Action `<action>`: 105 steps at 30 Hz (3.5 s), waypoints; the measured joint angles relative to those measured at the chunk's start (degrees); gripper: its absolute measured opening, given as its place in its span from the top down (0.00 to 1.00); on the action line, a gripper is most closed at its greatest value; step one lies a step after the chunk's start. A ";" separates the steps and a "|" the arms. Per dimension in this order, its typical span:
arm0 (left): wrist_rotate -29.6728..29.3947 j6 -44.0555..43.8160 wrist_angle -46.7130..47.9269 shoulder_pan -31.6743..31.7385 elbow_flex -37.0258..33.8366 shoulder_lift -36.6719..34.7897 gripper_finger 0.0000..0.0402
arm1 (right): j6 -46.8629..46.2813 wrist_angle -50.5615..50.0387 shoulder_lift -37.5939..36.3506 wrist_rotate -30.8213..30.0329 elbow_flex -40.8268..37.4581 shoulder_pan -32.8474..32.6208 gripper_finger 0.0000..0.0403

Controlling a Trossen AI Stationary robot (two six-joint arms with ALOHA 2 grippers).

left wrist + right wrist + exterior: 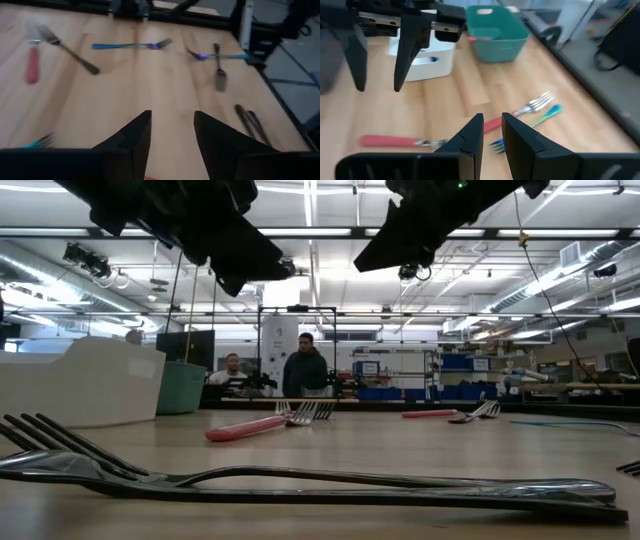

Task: Sort silverware by color (type)
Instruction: Put the black fork into the black bin

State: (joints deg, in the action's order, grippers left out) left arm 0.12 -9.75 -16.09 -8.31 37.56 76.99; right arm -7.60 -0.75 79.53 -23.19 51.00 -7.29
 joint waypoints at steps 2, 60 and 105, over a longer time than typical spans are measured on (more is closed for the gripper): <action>0.02 -0.14 -1.18 -1.94 0.00 0.00 0.63 | -2.17 -0.16 0.00 2.21 0.00 -0.67 0.81; -12.68 -15.11 14.29 -26.01 32.29 38.93 0.65 | -38.53 7.17 0.05 -21.90 -8.46 -36.64 0.81; -24.02 -21.30 25.87 -21.34 32.59 43.50 0.65 | -37.45 9.06 1.97 -22.16 -8.48 -36.63 0.81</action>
State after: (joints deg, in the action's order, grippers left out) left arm -23.90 -31.05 9.78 -29.65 70.15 120.49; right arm -45.06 8.32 81.50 -45.34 42.52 -43.92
